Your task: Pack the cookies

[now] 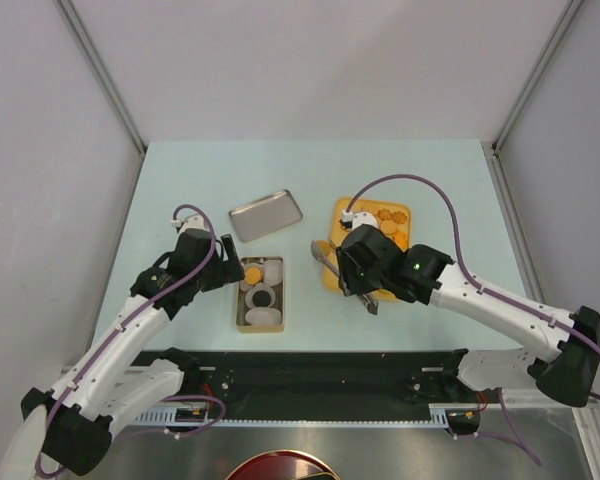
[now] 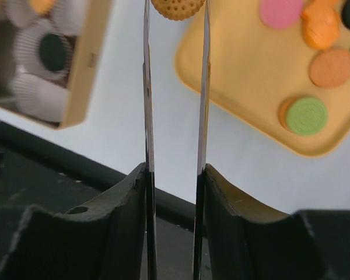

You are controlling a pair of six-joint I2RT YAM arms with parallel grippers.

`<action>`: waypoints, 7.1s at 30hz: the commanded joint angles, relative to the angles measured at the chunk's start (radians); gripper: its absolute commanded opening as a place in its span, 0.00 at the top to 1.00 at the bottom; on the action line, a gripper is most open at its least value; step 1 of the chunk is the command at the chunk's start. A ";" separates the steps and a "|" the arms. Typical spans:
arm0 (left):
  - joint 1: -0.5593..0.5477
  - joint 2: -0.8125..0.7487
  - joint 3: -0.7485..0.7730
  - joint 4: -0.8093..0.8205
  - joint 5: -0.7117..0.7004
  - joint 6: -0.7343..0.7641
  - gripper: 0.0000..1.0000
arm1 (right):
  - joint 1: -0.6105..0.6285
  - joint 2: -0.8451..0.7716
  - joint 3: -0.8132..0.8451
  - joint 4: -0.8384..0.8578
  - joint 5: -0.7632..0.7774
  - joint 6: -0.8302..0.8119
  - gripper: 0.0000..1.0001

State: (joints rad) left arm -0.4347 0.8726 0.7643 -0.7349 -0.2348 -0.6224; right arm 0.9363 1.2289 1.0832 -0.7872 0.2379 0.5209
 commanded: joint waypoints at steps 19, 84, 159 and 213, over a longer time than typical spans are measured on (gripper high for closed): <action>-0.006 -0.014 -0.003 0.008 -0.023 -0.011 0.00 | 0.160 0.256 0.230 0.184 -0.071 -0.050 0.66; -0.010 -0.015 -0.010 0.014 -0.026 -0.013 0.00 | 0.467 0.271 0.204 0.031 -0.011 0.080 0.47; -0.012 -0.015 -0.014 0.025 -0.011 -0.008 0.00 | -0.310 -0.031 -0.170 -0.099 -0.120 -0.076 0.52; -0.012 -0.015 -0.010 0.014 -0.014 -0.014 0.00 | 0.142 0.394 0.408 0.026 -0.112 -0.062 0.63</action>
State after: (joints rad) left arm -0.4412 0.8677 0.7517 -0.7273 -0.2504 -0.6281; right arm 1.0744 1.6058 1.4425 -0.7876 0.1299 0.4911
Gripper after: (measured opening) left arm 0.996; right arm 0.399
